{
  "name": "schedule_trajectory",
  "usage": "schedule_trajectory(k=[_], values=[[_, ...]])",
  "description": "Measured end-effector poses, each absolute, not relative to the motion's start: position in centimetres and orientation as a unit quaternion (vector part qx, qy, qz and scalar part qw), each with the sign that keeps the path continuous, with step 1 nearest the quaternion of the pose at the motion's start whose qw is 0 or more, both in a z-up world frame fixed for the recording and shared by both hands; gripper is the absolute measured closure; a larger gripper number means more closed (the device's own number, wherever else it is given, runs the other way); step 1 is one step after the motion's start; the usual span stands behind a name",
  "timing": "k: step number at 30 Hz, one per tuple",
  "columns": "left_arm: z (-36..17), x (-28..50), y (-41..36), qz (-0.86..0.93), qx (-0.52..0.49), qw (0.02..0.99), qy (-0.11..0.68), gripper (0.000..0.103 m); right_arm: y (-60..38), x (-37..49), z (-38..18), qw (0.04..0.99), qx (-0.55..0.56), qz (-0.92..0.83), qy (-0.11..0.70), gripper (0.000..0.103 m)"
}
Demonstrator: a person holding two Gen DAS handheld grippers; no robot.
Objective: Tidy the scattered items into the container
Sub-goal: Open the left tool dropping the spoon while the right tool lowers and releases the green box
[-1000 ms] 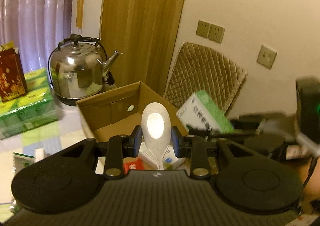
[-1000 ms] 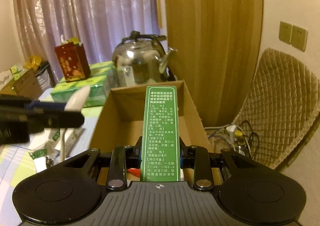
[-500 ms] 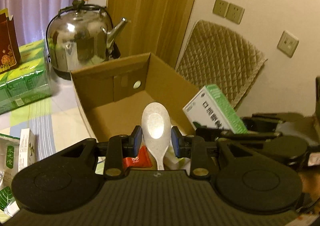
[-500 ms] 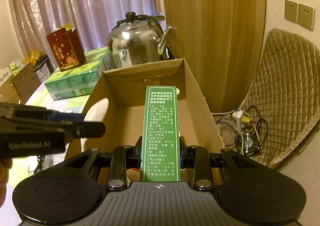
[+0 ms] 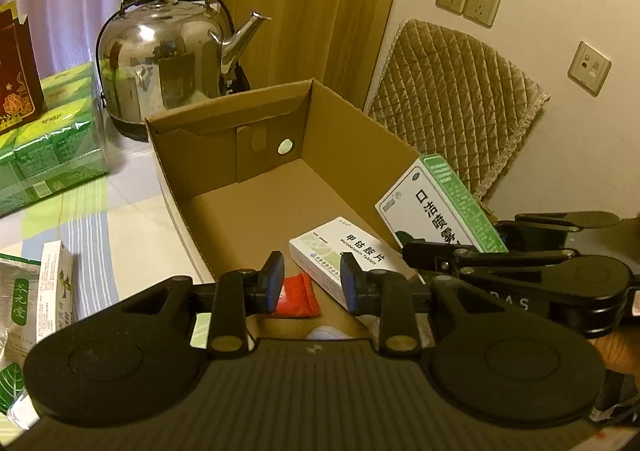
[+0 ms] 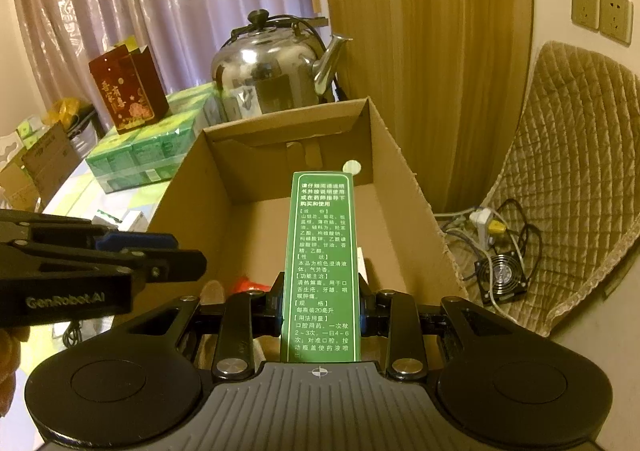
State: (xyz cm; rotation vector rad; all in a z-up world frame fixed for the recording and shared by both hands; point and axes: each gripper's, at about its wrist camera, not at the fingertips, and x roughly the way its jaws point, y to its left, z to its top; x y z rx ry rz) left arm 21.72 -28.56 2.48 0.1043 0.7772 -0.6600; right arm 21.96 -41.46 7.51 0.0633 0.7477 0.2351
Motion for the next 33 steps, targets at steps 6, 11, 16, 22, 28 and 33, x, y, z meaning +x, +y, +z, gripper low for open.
schedule_trajectory(k=[6,11,16,22,28,33], values=[[3.8,21.0,-27.3,-0.31,0.051,0.88,0.355,0.078,-40.8,21.7,7.5,0.922,0.03,0.123,0.367,0.075],[4.7,20.5,-26.0,-0.303,0.043,0.887,0.346,0.078,-39.8,21.6,7.1,0.919,0.025,0.132,0.371,0.075],[5.2,20.0,-24.8,-0.297,0.033,0.892,0.339,0.077,-39.0,21.9,6.7,0.914,0.018,0.145,0.379,0.075],[5.3,19.6,-23.3,-0.291,0.023,0.895,0.339,0.077,-38.9,21.9,7.4,0.922,0.024,0.142,0.361,0.045],[5.4,18.7,-22.0,-0.284,0.016,0.898,0.336,0.073,-39.1,21.0,8.7,0.926,0.027,0.136,0.35,0.045],[5.8,17.5,-20.8,-0.279,0.011,0.901,0.332,0.07,-39.2,19.7,9.4,0.928,0.039,0.131,0.348,0.044]])
